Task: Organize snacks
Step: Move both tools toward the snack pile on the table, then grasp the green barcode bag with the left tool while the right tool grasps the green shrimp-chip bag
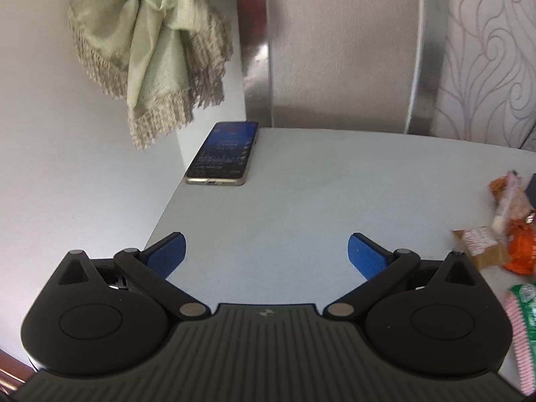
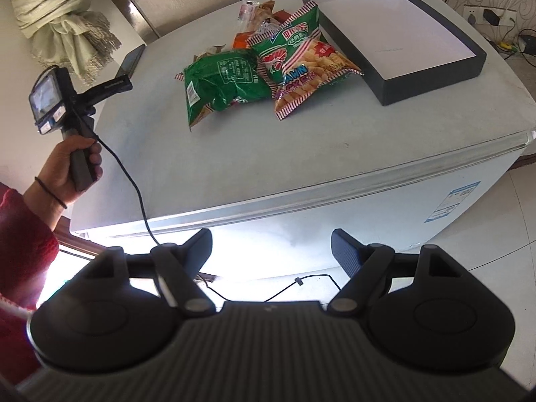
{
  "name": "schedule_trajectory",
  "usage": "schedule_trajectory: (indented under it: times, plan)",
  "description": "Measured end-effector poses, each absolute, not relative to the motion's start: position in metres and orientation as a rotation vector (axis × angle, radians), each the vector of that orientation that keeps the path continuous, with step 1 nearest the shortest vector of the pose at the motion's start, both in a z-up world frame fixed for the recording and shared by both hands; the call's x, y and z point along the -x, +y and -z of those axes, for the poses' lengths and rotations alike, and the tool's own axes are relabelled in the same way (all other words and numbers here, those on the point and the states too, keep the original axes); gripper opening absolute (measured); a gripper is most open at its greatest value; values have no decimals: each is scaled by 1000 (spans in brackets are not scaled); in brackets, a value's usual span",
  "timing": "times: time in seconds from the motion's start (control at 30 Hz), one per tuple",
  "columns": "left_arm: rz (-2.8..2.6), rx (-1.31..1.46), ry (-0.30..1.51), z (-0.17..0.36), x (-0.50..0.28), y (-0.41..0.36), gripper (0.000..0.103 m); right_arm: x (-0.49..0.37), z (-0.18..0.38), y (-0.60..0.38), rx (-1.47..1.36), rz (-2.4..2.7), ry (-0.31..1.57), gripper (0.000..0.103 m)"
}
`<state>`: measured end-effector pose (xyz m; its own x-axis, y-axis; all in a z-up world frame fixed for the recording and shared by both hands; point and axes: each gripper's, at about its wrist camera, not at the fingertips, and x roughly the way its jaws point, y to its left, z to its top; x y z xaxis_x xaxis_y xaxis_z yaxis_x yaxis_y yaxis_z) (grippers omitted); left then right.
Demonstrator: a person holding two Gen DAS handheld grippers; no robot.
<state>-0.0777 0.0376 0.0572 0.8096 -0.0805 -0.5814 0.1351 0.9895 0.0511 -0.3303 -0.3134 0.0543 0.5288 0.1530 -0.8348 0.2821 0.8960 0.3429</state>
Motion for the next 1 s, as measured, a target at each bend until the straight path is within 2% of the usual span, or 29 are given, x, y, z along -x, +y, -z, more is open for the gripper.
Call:
schedule_trajectory:
  times: [0.17,0.33,0.47,1.0]
  plan:
    - [239,-75,667,-84,119,-14,103,312,-58,-312,-426,29,998,80]
    - [333,-76,775,-77,159,-79,103,299,-61,-315,-378,-10,971,80]
    - [316,-89,780,-75,169,-110,103,292,-66,-318,-336,-36,952,80]
    - [269,-148,742,-88,151,-134,103,258,-86,-358,-223,13,831,80]
